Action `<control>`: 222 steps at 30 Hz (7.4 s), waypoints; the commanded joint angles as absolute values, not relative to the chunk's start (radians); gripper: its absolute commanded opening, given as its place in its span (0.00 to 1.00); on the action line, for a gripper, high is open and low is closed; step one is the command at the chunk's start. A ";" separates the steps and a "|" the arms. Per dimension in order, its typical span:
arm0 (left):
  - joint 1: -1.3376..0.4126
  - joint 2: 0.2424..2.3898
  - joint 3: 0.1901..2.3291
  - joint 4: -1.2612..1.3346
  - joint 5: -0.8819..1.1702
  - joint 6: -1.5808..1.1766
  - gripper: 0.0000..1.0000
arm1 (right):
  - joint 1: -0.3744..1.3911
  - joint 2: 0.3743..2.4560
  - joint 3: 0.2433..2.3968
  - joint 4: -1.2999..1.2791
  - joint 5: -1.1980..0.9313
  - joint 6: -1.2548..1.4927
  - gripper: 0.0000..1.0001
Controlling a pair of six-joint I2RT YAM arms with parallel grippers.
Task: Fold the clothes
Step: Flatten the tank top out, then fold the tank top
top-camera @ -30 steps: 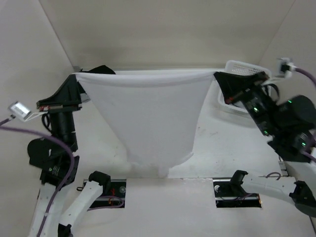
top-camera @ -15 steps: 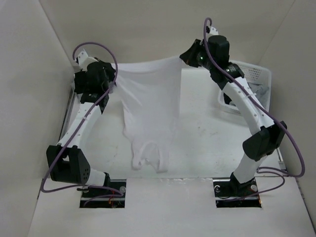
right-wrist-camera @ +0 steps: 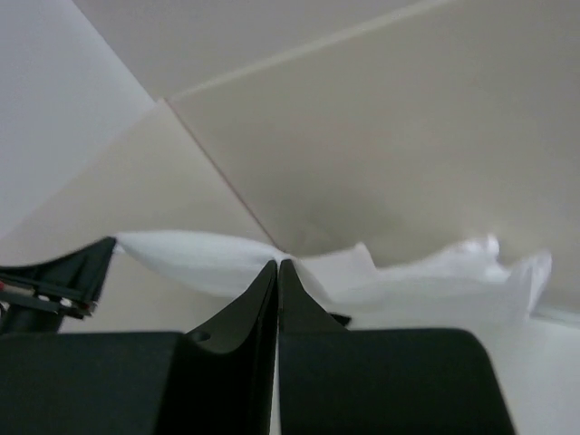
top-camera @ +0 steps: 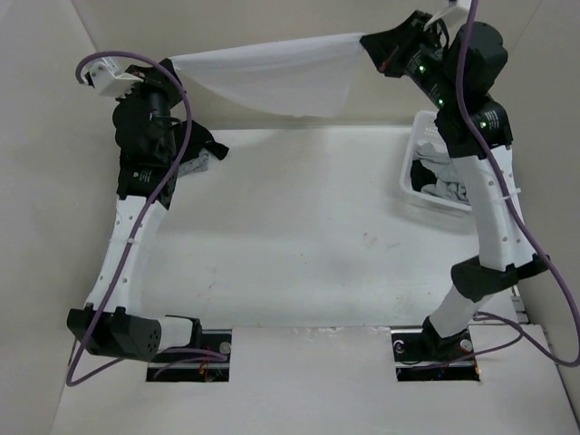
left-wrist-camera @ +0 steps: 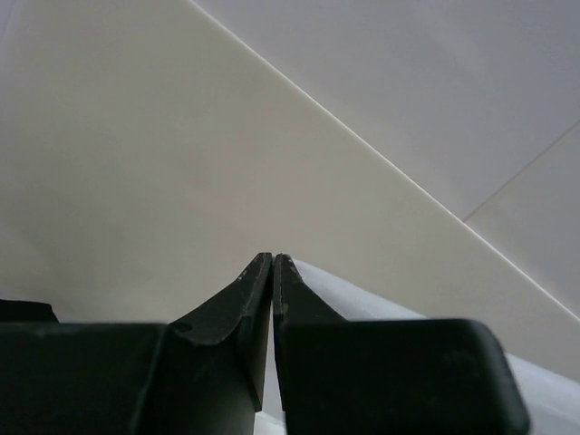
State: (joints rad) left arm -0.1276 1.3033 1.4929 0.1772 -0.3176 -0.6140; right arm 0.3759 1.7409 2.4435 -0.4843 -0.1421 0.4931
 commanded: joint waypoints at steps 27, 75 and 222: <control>-0.512 -0.023 0.615 -0.911 -0.526 -1.040 0.02 | 1.518 0.489 0.494 -0.551 0.457 1.164 0.03; -0.268 1.479 0.653 0.453 -0.432 -0.745 0.45 | 0.507 1.701 1.015 0.199 0.005 0.699 0.01; -0.656 0.874 0.336 0.154 -0.346 -1.039 0.24 | 0.532 1.159 0.382 0.178 -0.003 0.856 0.60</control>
State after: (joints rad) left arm -0.5114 0.7479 0.2726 -0.0574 -0.2466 -1.0191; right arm 0.5362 1.1133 0.3424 0.0341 0.0525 0.8791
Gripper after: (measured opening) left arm 0.239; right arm 0.600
